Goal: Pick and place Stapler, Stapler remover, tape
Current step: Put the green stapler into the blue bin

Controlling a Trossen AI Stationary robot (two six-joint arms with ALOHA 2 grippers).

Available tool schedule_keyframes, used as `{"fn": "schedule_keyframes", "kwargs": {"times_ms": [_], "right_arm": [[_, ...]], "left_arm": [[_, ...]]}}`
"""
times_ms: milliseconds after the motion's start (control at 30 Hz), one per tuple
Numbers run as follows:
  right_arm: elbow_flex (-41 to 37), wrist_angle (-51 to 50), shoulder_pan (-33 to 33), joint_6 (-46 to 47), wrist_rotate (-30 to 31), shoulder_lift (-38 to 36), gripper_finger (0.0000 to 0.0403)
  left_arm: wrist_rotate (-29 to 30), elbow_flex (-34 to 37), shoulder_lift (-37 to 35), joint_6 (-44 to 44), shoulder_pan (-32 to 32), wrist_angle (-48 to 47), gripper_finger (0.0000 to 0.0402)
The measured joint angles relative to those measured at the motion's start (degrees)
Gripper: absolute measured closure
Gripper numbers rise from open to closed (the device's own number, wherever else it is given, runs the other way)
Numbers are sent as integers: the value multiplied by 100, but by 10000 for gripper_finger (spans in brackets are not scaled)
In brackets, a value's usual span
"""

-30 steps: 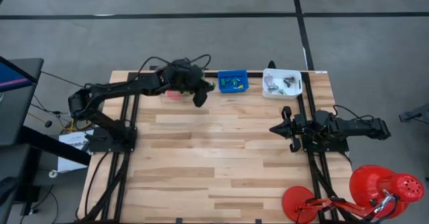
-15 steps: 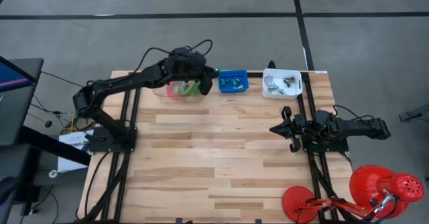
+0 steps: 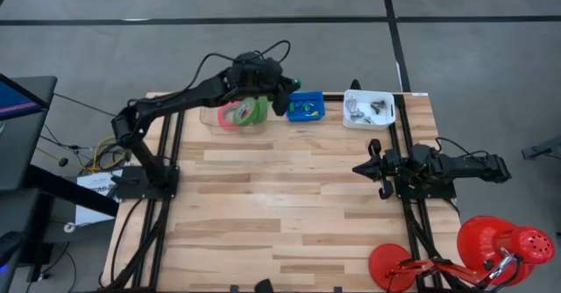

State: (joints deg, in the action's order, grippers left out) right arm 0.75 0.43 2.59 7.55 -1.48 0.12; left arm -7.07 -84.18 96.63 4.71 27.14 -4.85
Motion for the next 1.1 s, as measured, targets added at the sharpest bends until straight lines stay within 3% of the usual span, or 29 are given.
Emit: {"fn": "schedule_keyframes", "kwargs": {"times_ms": [500,1100], "right_arm": [[0,0,2,1,-1,-2,403],[0,0,1,2,0,-2,403]], "left_arm": [[52,-374,496,-306,68,198,329],[62,-370,2064,-621,452,561,329]]}}
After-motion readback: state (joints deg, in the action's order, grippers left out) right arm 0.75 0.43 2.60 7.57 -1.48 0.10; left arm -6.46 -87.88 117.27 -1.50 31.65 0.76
